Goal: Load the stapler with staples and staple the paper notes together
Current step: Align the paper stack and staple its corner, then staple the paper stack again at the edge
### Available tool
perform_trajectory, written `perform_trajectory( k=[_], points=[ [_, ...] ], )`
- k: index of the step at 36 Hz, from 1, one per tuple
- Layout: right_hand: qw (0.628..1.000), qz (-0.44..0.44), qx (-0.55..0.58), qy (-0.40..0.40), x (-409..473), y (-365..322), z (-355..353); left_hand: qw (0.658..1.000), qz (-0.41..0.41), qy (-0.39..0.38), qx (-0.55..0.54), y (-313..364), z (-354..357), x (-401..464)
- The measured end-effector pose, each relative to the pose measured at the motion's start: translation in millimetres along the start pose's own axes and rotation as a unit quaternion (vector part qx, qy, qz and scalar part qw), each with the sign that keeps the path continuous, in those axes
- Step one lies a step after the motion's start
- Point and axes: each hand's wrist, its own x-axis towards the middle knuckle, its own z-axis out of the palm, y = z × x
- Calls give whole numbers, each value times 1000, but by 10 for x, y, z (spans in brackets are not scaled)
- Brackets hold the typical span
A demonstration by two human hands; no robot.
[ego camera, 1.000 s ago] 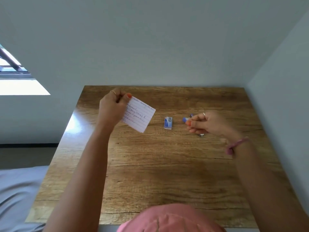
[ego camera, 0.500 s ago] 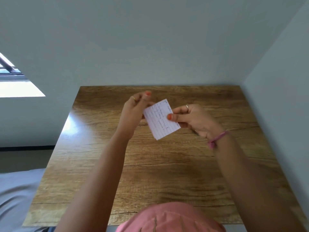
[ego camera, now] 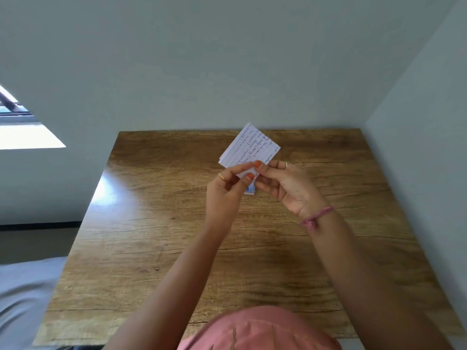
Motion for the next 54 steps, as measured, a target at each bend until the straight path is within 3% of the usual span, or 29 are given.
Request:
perform_trajectory(
  k=[6, 13, 16, 18, 21, 25, 28, 30, 32, 35, 37, 40, 43, 49, 54],
  points=[
    [998, 11, -60, 32, -1, -38, -38, 998, -47, -9, 40, 62, -56, 82],
    [994, -39, 27, 100, 77, -225, -257, 997, -63, -34, 24, 136, -117, 153],
    [986, -77, -56, 133, 122, -249, -395, 997, -72, -36, 10, 128, -179, 174],
    [955, -108, -217, 171, 179, -191, -503, 997, -75, -27, 1, 117, -209, 180],
    [851, -116, -470, 204, 271, -41, -650, 996, -84, -6, -22, 108, -237, 192],
    [782, -34, -609, 130, 335, 177, -753, 995, -91, -2, -41, 110, -255, 220],
    [732, -53, -662, 153, 372, 277, -741, 995, -88, -3, -40, 121, -264, 230],
    [759, -84, -623, 169, 385, 303, -756, 996, -85, 1, -31, 130, -272, 233],
    [826, -95, -530, 167, 369, 302, -799, 996, -82, 3, -23, 138, -285, 238],
    [952, -35, -276, 126, 267, 225, -769, 997, -79, -3, -23, 155, -297, 243],
    [994, 20, -87, 57, 181, 170, -704, 997, -78, -7, -27, 165, -292, 250],
    [995, 43, 54, -69, 64, 145, -615, 996, -77, -13, -39, 175, -272, 267],
    [985, 46, 84, -145, 2, 175, -506, 996, -75, -23, -40, 190, -250, 285],
    [981, 53, 46, -181, -33, 188, -315, 996, -67, -47, -23, 257, -205, 302],
    [983, 36, 13, -179, -60, 142, -213, 994, -33, -46, 92, 292, -201, 295]
  ],
)
